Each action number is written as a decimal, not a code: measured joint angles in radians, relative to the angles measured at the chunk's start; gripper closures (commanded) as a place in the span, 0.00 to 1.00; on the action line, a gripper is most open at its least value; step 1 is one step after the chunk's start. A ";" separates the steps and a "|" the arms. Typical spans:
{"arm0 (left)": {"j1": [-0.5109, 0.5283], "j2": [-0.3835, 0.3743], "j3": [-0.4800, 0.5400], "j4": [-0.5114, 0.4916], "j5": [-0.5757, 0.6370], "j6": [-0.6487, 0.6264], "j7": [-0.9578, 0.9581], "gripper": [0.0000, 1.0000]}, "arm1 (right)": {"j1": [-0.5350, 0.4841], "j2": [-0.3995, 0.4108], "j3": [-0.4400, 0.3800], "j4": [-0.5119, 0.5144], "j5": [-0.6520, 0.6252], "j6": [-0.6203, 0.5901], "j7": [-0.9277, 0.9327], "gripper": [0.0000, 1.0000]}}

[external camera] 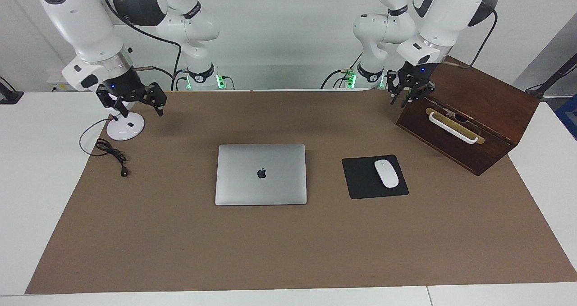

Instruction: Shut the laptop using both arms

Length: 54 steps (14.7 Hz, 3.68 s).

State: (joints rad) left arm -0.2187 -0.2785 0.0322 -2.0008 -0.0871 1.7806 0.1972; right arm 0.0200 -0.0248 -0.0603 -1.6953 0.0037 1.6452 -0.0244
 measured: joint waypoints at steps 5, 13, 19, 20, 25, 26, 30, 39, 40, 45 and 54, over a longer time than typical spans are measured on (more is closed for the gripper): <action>0.070 0.000 0.001 0.041 0.003 -0.034 0.000 0.00 | -0.015 0.005 0.002 0.031 0.000 -0.038 0.000 0.00; 0.094 -0.002 0.000 0.084 0.003 -0.034 -0.001 0.00 | -0.003 0.029 0.015 0.077 0.000 -0.059 0.031 0.00; 0.141 -0.010 0.002 0.118 0.038 -0.094 -0.052 0.00 | -0.001 0.031 0.015 0.108 0.000 -0.091 0.096 0.00; 0.144 -0.010 0.002 0.132 0.054 -0.120 -0.061 0.00 | -0.001 0.032 0.015 0.108 0.000 -0.091 0.097 0.00; 0.171 0.046 0.003 0.289 0.068 -0.257 -0.097 0.00 | -0.001 0.034 0.015 0.108 0.000 -0.062 0.098 0.00; 0.173 0.074 0.003 0.320 0.068 -0.277 -0.099 0.00 | 0.000 0.034 0.015 0.108 0.000 -0.059 0.098 0.00; 0.174 0.175 0.002 0.378 0.068 -0.292 -0.103 0.00 | 0.001 0.034 0.017 0.108 0.000 -0.058 0.098 0.00; 0.174 0.207 -0.006 0.370 0.070 -0.294 -0.114 0.00 | 0.001 0.034 0.018 0.106 0.000 -0.057 0.098 0.00; 0.174 0.210 -0.006 0.370 0.070 -0.294 -0.115 0.00 | 0.001 0.034 0.018 0.106 0.000 -0.057 0.098 0.00; 0.174 0.212 -0.006 0.371 0.070 -0.290 -0.126 0.00 | 0.001 0.034 0.018 0.106 0.000 -0.056 0.098 0.00; 0.174 0.212 -0.007 0.369 0.070 -0.281 -0.157 0.00 | 0.001 0.034 0.019 0.106 0.000 -0.056 0.098 0.00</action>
State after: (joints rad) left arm -0.0444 -0.0665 0.0249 -1.6320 -0.0176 1.4999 0.0404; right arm 0.0208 0.0095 -0.0413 -1.5890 0.0036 1.5897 0.0738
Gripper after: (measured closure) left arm 0.000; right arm 0.000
